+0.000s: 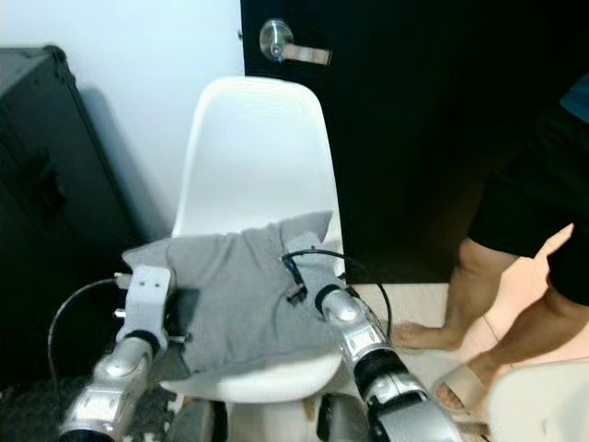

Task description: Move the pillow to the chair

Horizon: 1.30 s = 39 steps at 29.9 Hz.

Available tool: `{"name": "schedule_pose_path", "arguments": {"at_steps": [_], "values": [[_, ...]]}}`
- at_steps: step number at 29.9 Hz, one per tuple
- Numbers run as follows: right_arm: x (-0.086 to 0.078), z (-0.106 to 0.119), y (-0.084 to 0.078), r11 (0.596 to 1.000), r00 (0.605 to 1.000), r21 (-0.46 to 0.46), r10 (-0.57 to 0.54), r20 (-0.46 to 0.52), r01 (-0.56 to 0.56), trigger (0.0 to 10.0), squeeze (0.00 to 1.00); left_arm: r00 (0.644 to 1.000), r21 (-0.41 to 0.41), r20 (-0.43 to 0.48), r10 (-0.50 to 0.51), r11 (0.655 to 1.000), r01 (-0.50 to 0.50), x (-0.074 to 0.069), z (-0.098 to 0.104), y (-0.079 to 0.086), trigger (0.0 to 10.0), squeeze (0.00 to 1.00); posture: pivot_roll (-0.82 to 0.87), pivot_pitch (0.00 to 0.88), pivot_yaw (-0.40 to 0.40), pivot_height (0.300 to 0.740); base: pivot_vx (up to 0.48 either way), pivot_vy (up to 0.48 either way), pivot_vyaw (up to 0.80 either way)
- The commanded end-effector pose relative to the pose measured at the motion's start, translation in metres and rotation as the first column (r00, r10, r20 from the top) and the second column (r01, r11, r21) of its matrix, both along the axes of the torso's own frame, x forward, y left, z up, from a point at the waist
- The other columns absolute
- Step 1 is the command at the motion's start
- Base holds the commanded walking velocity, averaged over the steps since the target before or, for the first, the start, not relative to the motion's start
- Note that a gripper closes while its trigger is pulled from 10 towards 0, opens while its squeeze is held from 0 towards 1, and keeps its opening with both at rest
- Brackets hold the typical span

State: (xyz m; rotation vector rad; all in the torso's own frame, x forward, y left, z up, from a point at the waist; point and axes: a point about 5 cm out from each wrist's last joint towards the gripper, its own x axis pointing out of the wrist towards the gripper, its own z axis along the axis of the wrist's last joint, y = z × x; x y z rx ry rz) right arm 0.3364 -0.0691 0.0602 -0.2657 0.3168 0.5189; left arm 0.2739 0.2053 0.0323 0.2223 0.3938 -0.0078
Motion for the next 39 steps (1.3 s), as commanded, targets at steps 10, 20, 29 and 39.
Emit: {"name": "schedule_pose_path", "arguments": {"at_steps": [10,20,29,39], "values": [[-0.010,-0.016,0.016,0.997,0.985,0.070,0.033,-0.171,-0.021,10.0,1.00,0.999,0.178,0.010,-0.042,0.983,0.040,0.021,0.016,0.016,10.0,1.00,0.06,0.084,-0.149,0.622,0.000,0.000,0.00],[0.002,-0.006,0.002,0.994,0.991,0.071,-0.080,-0.106,0.088,10.0,1.00,0.996,0.299,0.074,0.044,0.952,-0.065,0.024,0.023,0.037,10.0,1.00,0.05,0.082,-0.139,0.622,0.000,0.000,0.00],[0.022,0.022,-0.015,0.956,0.975,0.195,-0.218,-0.028,0.220,10.0,0.00,0.976,0.206,0.169,0.139,0.963,-0.173,0.009,0.026,0.036,10.0,0.00,0.07,0.036,-0.129,0.622,0.000,0.000,0.00],[0.010,0.021,-0.017,0.966,0.986,0.225,-0.150,0.072,0.130,10.0,0.00,0.954,-0.011,0.263,0.143,0.989,-0.145,0.012,0.036,-0.017,10.0,0.00,0.07,0.000,-0.109,0.627,0.000,0.000,0.00]]}}
